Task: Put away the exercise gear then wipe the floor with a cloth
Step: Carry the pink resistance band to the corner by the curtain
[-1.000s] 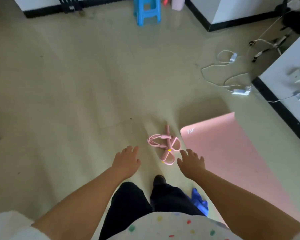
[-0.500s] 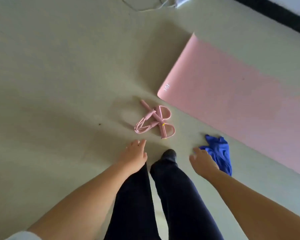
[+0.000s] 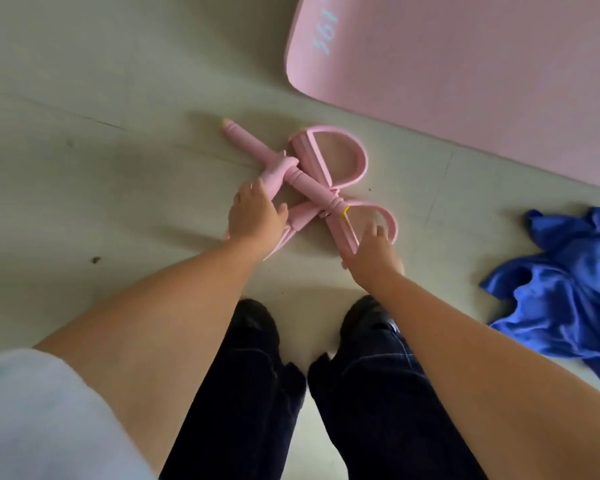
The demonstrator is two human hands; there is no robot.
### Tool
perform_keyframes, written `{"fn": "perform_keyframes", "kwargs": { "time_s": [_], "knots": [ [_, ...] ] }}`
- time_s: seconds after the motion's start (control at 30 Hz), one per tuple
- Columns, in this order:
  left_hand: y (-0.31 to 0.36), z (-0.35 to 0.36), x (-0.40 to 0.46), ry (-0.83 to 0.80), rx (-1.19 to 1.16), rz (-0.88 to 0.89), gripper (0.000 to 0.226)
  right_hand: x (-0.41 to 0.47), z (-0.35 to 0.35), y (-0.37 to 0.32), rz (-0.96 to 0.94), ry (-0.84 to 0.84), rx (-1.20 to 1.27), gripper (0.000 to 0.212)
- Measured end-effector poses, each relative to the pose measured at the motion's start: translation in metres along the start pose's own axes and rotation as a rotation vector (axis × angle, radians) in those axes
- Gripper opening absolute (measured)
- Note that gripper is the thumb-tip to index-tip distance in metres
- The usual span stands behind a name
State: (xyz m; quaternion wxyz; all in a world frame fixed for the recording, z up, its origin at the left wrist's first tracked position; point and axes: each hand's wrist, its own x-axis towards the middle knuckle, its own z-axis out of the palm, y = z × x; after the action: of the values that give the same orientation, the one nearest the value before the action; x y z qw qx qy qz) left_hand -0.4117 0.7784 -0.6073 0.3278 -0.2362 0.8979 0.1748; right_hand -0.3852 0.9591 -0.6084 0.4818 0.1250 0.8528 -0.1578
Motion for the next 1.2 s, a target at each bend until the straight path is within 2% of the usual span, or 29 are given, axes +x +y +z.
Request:
{"fn": "perform_keyframes", "kwargs": {
  "time_s": [0.07, 0.13, 0.23, 0.33, 0.43, 0.5, 0.57, 0.63, 0.7, 0.9, 1.1, 1.2],
  "knots": [
    [-0.003, 0.032, 0.025, 0.019, -0.083, -0.129, 0.052, 0.03, 0.023, 0.006, 0.015, 0.014, -0.038, 0.07],
    [-0.009, 0.052, 0.041, 0.035, -0.127, -0.166, 0.039, 0.049, 0.039, 0.011, -0.019, 0.075, -0.109, 0.059],
    [-0.021, 0.049, 0.047, 0.052, -0.091, -0.088, 0.034, 0.054, 0.036, 0.016, -0.073, 0.09, -0.066, 0.048],
    [-0.016, 0.019, 0.019, -0.019, -0.008, 0.028, 0.031, 0.029, 0.009, 0.028, -0.063, 0.065, -0.025, 0.04],
    [0.006, -0.022, -0.033, -0.164, 0.077, 0.139, 0.022, -0.028, -0.03, 0.042, 0.009, 0.042, 0.085, 0.034],
    [0.028, -0.051, -0.072, -0.25, 0.158, 0.247, 0.026, -0.077, -0.059, 0.05, 0.058, 0.04, 0.14, 0.033],
    [0.055, -0.083, -0.113, -0.296, 0.243, 0.347, 0.029, -0.129, -0.089, 0.057, 0.087, 0.035, 0.17, 0.036],
    [0.084, -0.118, -0.153, -0.325, 0.275, 0.394, 0.02, -0.179, -0.115, 0.065, 0.093, 0.027, 0.203, 0.037],
    [0.113, -0.161, -0.197, -0.328, 0.336, 0.464, 0.016, -0.235, -0.146, 0.074, 0.097, 0.032, 0.237, 0.034],
    [0.177, -0.259, -0.312, -0.329, 0.475, 0.651, 0.03, -0.384, -0.211, 0.095, 0.162, 0.143, 0.454, 0.028],
    [0.2, -0.301, -0.39, -0.23, 0.536, 0.797, 0.029, -0.485, -0.218, 0.094, 0.238, 0.318, 0.584, 0.022],
    [0.203, -0.311, -0.425, -0.217, 0.623, 0.901, 0.025, -0.532, -0.204, 0.1, 0.277, 0.35, 0.671, 0.026]
  ]
}}
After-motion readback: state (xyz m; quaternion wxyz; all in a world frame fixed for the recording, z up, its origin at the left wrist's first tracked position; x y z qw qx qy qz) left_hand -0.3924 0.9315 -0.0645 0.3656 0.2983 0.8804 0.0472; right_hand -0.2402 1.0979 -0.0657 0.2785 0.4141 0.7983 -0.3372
